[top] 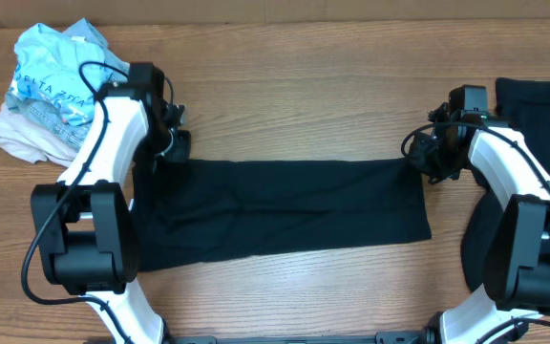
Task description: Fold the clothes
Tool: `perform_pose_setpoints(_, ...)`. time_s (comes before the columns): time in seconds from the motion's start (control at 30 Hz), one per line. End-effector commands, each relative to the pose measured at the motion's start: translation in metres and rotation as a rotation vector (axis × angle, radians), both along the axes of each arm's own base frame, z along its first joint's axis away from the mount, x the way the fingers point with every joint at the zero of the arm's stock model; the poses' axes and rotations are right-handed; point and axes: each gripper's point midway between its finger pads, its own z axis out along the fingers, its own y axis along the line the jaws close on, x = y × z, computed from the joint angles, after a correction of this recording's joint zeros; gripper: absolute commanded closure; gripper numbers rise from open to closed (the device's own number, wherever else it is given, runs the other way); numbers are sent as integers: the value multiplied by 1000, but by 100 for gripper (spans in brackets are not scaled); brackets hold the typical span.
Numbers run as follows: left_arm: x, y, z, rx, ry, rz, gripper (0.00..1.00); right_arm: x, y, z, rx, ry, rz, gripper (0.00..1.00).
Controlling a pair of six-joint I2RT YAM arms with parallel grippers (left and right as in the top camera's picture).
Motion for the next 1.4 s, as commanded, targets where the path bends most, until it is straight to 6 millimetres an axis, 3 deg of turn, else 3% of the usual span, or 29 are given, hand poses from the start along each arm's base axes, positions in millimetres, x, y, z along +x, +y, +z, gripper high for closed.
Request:
perform_pose_setpoints(0.0,-16,10,-32,41,13,-16,96,12,1,7,-9,-51,52,92)
perform_pose_setpoints(0.17,-23,45,-47,112,20,173,96,26,-2,11,-43,-122,121,95)
perform_pose_setpoints(0.23,-22,65,-47,149,8,264,96,25,-2,11,-41,-117,121,95)
perform_pose_setpoints(0.33,-14,75,-47,93,-27,343,96,17,-1,8,-35,-85,117,95)
perform_pose_setpoints(0.37,-11,75,-46,53,-39,360,96,14,-1,7,-32,-69,117,81)
perform_pose_setpoints(0.4,-8,74,-46,16,-49,369,96,11,-1,7,-30,-58,113,48)
perform_pose_setpoints(0.43,-5,71,-45,-23,-59,372,96,10,0,7,-27,-50,104,24)
perform_pose_setpoints(0.5,0,63,-43,-84,-74,364,96,5,0,5,-19,-24,83,13)
perform_pose_setpoints(0.6,4,60,-41,-97,-88,330,96,-5,2,3,3,23,44,11)
perform_pose_setpoints(0.7,7,56,-29,-115,-92,285,96,-20,12,-9,58,64,56,25)
perform_pose_setpoints(1.0,39,51,39,-160,-157,197,88,-39,29,-30,152,122,63,38)
perform_pose_setpoints(1.03,41,51,44,-160,-167,183,88,-39,29,-30,152,124,63,44)
perform_pose_setpoints(1.07,43,51,46,-159,-175,173,87,-39,29,-30,152,124,62,54)
perform_pose_setpoints(1.17,44,49,47,-158,-179,164,87,-39,29,-30,153,125,59,58)
perform_pose_setpoints(1.2,44,48,47,-159,-178,161,87,-39,29,-30,153,126,55,65)
perform_pose_setpoints(1.3,44,44,47,-159,-179,149,85,-37,29,-30,154,117,48,74)
perform_pose_setpoints(1.33,45,41,47,-159,-179,143,85,-37,29,-31,153,118,43,83)
perform_pose_setpoints(1.37,45,39,47,-159,-179,135,84,-39,29,-32,154,122,42,87)
